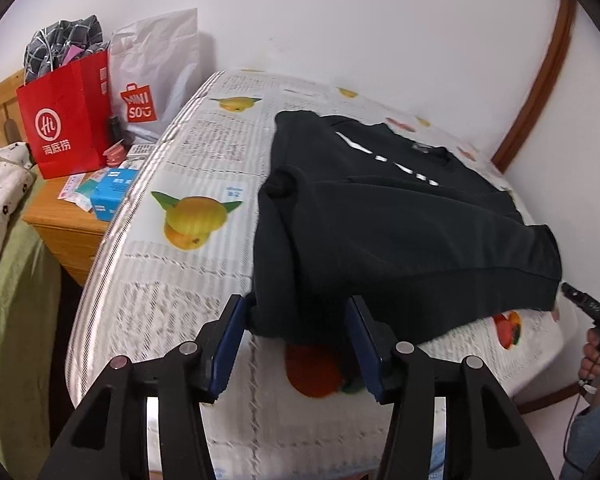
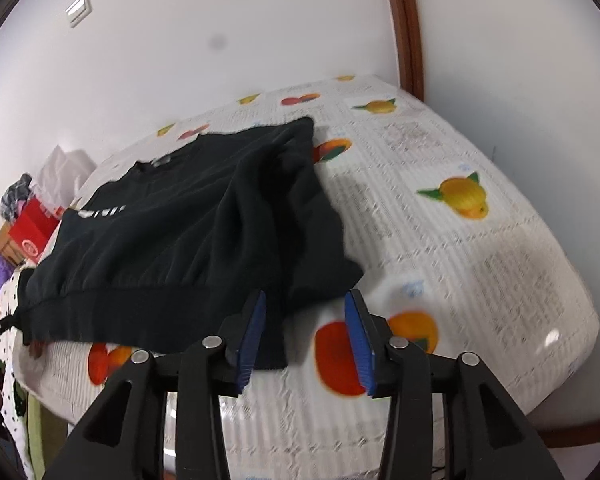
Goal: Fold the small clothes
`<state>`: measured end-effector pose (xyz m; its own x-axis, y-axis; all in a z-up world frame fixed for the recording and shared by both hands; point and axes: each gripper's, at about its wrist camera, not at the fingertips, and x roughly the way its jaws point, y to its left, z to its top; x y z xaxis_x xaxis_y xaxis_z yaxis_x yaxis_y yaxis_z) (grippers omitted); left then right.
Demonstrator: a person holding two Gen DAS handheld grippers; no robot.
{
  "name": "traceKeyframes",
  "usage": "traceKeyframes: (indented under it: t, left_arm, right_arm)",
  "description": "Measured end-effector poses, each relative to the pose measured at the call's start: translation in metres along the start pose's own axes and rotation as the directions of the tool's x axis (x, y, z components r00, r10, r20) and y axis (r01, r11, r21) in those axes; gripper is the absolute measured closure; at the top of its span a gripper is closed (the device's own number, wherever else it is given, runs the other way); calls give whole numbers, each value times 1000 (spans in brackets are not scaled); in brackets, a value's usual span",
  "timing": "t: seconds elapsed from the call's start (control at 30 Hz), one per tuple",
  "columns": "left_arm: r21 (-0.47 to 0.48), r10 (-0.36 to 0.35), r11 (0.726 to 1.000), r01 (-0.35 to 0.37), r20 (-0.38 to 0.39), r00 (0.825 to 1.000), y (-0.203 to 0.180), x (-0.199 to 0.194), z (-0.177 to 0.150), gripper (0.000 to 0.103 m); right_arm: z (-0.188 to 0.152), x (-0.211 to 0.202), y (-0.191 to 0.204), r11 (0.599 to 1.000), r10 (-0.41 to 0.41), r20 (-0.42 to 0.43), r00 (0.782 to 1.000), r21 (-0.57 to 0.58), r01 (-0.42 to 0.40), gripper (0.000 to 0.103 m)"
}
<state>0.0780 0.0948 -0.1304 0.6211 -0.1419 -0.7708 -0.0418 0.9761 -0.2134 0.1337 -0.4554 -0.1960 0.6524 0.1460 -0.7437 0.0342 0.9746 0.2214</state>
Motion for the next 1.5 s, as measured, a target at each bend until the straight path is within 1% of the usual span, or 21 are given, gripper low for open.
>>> traceKeyframes:
  t: [0.17,0.33,0.43,0.53,0.63,0.7,0.73,0.77,0.8,0.83,0.87,0.9,0.93,0.97,1.03,1.07,1.2,1.37,1.5]
  left_arm:
    - [-4,-37,999,37,-19,999,-4,3,-12,55]
    - [-10,-74,997,74,-18,997,-4,-5,-18,56]
    - [-2,-61,998,61,-2,998,-7,-11,-20,56]
    - [-3,-69,998,69,-13,998,-10,-8,-23,56]
    - [-22,-91,996,90,-52,994,-13,7,-26,56]
    - [-33,-104,994,102,-61,993,-14,15,-27,56]
    - [-40,-116,993,113,-65,991,-14,18,-27,57]
    - [-48,-129,991,126,-70,989,-14,22,-27,58]
    - [-59,-142,989,137,-77,987,-13,26,-26,63]
    - [-69,-149,987,143,-85,985,-13,29,-26,75]
    - [-80,-159,985,152,-95,983,-13,32,-25,81]
    - [-84,-162,985,154,-101,982,-13,33,-23,89]
    - [-78,-168,984,161,-96,981,-15,31,-22,95]
    - [-64,-178,983,173,-91,980,-17,27,-21,95]
    - [-24,-181,983,180,-56,982,-22,14,-16,96]
    - [-4,-183,983,183,-24,983,-25,5,-11,96]
    - [9,-198,980,198,38,979,-28,-8,17,97]
    - [10,-187,982,187,105,977,-30,-6,57,97]
    - [0,-180,983,182,138,974,-34,6,92,97]
  right_arm:
    - [-15,12,7,999,53,-35,998,3,-53,56]
    - [-18,19,10,998,65,-46,997,11,-65,56]
    - [-16,25,11,997,73,-54,996,22,-72,56]
    - [-16,32,14,995,97,-68,993,27,-95,56]
    - [-17,36,20,995,103,-77,992,17,-102,56]
    - [-17,36,23,995,98,-78,992,6,-98,57]
    - [-17,36,24,995,95,-79,992,3,-96,61]
    - [-17,36,24,995,98,-83,992,4,-98,67]
    - [-17,35,24,995,98,-88,991,7,-98,71]
    - [-16,34,24,995,98,-92,991,9,-98,78]
    - [-16,32,25,994,107,-93,990,7,-107,82]
    - [-15,30,26,994,108,-85,991,1,-108,84]
    - [-15,23,30,995,98,-66,993,-19,-99,85]
    - [-15,19,32,995,96,-57,994,-34,-98,86]
    - [-12,7,35,993,105,-24,994,-54,-106,87]
    - [-10,0,36,991,120,-6,993,-58,-120,87]
    - [12,-21,38,984,176,74,981,-47,-173,88]
    - [50,-23,49,981,195,139,971,-33,-192,88]
    - [80,-17,52,976,214,178,961,5,-218,88]
